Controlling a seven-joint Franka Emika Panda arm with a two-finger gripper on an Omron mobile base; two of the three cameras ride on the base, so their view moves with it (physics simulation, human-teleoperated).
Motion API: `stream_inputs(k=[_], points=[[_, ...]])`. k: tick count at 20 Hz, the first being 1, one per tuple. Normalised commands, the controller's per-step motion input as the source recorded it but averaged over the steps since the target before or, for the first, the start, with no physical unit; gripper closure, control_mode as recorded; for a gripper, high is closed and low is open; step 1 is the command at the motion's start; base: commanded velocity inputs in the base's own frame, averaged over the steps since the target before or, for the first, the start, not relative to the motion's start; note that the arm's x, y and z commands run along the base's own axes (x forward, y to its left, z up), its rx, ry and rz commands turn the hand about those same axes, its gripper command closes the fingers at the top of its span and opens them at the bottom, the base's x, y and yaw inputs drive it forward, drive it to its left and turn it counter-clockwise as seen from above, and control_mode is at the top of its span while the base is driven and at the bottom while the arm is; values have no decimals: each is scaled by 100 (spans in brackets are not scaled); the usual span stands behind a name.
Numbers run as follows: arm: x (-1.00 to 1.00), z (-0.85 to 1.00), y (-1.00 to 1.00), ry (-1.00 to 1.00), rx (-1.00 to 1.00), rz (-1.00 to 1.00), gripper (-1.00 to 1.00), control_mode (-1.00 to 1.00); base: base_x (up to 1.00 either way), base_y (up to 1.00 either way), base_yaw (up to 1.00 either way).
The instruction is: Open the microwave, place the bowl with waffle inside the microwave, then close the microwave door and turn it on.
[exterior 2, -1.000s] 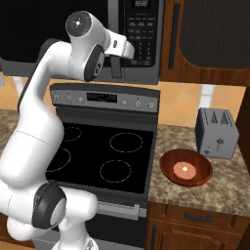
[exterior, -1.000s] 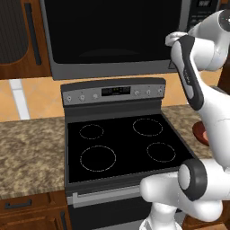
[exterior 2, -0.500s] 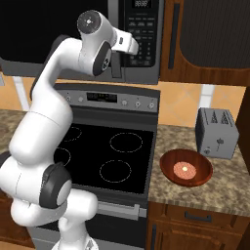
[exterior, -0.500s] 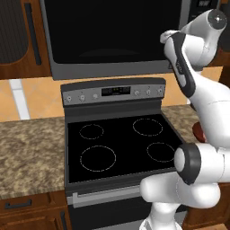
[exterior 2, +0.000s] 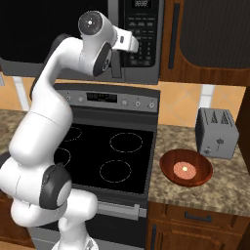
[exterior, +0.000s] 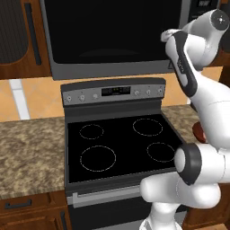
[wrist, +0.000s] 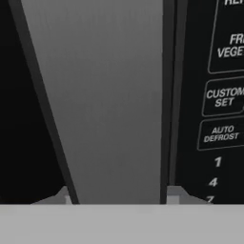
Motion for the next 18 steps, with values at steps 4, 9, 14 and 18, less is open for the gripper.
stream_inputs(k=[4, 9, 14, 18], points=[[-8, 0, 0, -12, 0, -1, 100, -100, 0, 0, 0], [-54, 0, 0, -2, 0, -18, 100, -100, 0, 0, 0], [-93, 0, 8, -2, -3, -19, 100, -100, 0, 0, 0], [-100, 0, 18, 0, -8, -16, 100, -100, 0, 0, 0]])
